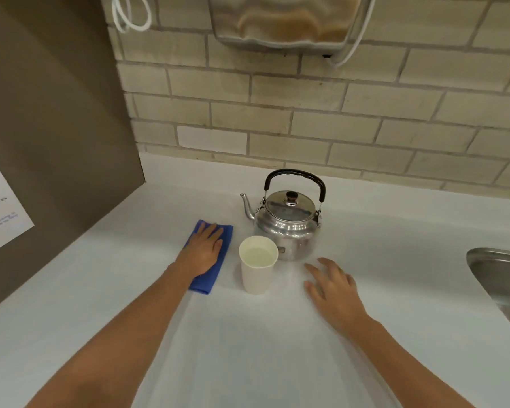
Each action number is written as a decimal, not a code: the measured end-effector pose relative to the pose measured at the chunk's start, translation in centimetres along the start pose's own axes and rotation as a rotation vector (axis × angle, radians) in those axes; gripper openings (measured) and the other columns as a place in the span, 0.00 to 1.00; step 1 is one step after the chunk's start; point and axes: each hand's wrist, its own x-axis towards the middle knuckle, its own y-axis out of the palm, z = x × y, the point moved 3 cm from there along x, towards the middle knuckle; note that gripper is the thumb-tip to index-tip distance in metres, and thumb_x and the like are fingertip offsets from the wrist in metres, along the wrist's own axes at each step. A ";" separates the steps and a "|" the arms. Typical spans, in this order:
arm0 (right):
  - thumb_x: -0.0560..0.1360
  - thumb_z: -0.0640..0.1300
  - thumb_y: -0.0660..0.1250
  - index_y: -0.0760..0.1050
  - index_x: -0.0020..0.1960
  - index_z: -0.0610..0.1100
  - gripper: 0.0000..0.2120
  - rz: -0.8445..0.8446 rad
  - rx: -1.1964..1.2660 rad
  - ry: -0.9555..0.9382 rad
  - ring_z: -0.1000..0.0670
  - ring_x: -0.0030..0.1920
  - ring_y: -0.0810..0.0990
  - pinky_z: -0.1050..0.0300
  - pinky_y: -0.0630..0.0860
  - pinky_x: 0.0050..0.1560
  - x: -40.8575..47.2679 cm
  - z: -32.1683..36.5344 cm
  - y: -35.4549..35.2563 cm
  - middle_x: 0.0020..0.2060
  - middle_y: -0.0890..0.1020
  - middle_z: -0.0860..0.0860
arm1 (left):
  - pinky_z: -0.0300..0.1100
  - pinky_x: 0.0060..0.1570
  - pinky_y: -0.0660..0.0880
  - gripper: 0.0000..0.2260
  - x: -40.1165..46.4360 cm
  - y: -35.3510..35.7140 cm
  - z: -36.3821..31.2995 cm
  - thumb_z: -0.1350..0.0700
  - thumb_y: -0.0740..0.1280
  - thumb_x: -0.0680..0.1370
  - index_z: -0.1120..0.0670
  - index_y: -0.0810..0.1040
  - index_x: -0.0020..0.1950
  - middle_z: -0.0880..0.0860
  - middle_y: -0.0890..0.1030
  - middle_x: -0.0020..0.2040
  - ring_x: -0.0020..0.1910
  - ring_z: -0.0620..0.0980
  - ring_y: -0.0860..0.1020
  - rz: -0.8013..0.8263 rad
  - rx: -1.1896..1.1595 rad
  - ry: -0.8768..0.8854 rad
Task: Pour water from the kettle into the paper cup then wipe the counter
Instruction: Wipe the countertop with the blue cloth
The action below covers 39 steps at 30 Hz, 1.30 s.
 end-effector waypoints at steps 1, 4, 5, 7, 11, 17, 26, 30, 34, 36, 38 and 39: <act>0.78 0.54 0.56 0.65 0.69 0.55 0.20 -0.012 -0.012 -0.003 0.50 0.71 0.60 0.47 0.57 0.69 -0.3 -0.2 0.4 0.70 0.64 0.51 | 0.49 0.74 0.47 0.21 0.3 1.0 0.3 0.54 0.48 0.82 0.56 0.53 0.75 0.54 0.52 0.77 0.76 0.55 0.48 0.012 0.085 -0.040; 0.78 0.54 0.57 0.67 0.68 0.55 0.19 -0.063 -0.021 -0.019 0.51 0.72 0.60 0.49 0.57 0.70 -0.4 -0.5 0.7 0.69 0.66 0.51 | 0.52 0.74 0.49 0.21 -0.4 2.1 0.4 0.53 0.46 0.82 0.53 0.52 0.75 0.53 0.52 0.78 0.76 0.54 0.50 -0.076 0.229 -0.087; 0.78 0.54 0.57 0.68 0.68 0.54 0.19 -0.069 -0.026 -0.027 0.50 0.72 0.60 0.49 0.58 0.70 -0.5 -0.5 0.7 0.69 0.67 0.50 | 0.51 0.74 0.49 0.21 -1.2 2.0 0.5 0.52 0.46 0.82 0.53 0.52 0.75 0.52 0.52 0.78 0.76 0.54 0.51 -0.096 0.239 -0.090; 0.78 0.53 0.57 0.68 0.68 0.53 0.19 -0.057 -0.032 -0.023 0.48 0.73 0.58 0.49 0.57 0.71 -0.5 -0.3 0.6 0.70 0.67 0.49 | 0.51 0.74 0.48 0.22 -3.8 1.8 1.2 0.52 0.46 0.82 0.52 0.50 0.75 0.52 0.51 0.78 0.76 0.53 0.50 -0.101 0.238 -0.084; 0.79 0.53 0.55 0.66 0.69 0.52 0.19 -0.031 0.036 0.070 0.45 0.75 0.49 0.46 0.51 0.74 -1.6 0.1 0.2 0.73 0.62 0.47 | 0.50 0.74 0.45 0.22 -11.6 0.7 5.7 0.51 0.46 0.82 0.49 0.49 0.76 0.50 0.48 0.78 0.76 0.51 0.46 -0.095 0.189 -0.121; 0.80 0.52 0.53 0.62 0.71 0.50 0.21 -0.005 0.064 0.132 0.45 0.76 0.45 0.46 0.47 0.75 -6.8 1.3 -0.3 0.74 0.58 0.47 | 0.55 0.74 0.44 0.23 -13.8 -0.9 5.3 0.51 0.45 0.81 0.51 0.46 0.76 0.57 0.45 0.78 0.76 0.58 0.44 -0.071 0.184 -0.416; 0.80 0.48 0.53 0.65 0.70 0.46 0.19 -0.012 0.148 0.157 0.46 0.76 0.45 0.49 0.45 0.76 -10.1 2.5 -1.4 0.74 0.58 0.45 | 0.53 0.74 0.42 0.23 -20.4 5.3 -9.0 0.50 0.45 0.81 0.53 0.46 0.76 0.60 0.44 0.77 0.76 0.58 0.43 -0.054 0.150 -0.172; 0.80 0.48 0.53 0.66 0.70 0.46 0.19 -0.004 0.172 0.154 0.45 0.76 0.45 0.48 0.46 0.76 -10.9 2.2 -1.9 0.74 0.58 0.44 | 0.53 0.74 0.45 0.23 -21.1 0.6 0.1 0.50 0.47 0.81 0.53 0.48 0.76 0.62 0.46 0.77 0.76 0.59 0.46 -0.136 0.133 -0.397; 0.80 0.47 0.53 0.66 0.69 0.46 0.18 0.006 0.141 0.130 0.43 0.76 0.44 0.47 0.47 0.75 -10.9 2.1 -2.2 0.74 0.58 0.43 | 0.55 0.74 0.42 0.24 -20.9 0.4 0.2 0.51 0.45 0.81 0.54 0.45 0.76 0.62 0.44 0.77 0.76 0.60 0.43 -0.129 0.106 -0.500; 0.81 0.47 0.51 0.66 0.70 0.47 0.19 -0.002 0.170 0.149 0.44 0.76 0.43 0.47 0.46 0.75 -11.1 1.6 -2.7 0.75 0.57 0.44 | 0.55 0.74 0.41 0.24 -21.1 2.6 -4.6 0.51 0.44 0.81 0.55 0.44 0.76 0.62 0.44 0.77 0.76 0.60 0.43 -0.156 0.127 -0.476; 0.81 0.47 0.51 0.64 0.70 0.48 0.19 -0.022 0.169 0.177 0.44 0.76 0.43 0.46 0.46 0.75 -11.4 0.4 -3.5 0.75 0.56 0.44 | 0.55 0.73 0.40 0.24 -21.3 5.2 -11.0 0.51 0.44 0.81 0.55 0.42 0.75 0.62 0.43 0.77 0.75 0.61 0.42 -0.152 0.125 -0.391; 0.81 0.48 0.51 0.64 0.71 0.48 0.19 -0.031 0.164 0.191 0.45 0.76 0.43 0.46 0.46 0.75 -11.6 -0.4 -4.0 0.75 0.56 0.44 | 0.55 0.73 0.39 0.24 -21.4 6.5 -14.3 0.51 0.44 0.81 0.55 0.42 0.75 0.63 0.43 0.76 0.75 0.61 0.42 -0.135 0.119 -0.332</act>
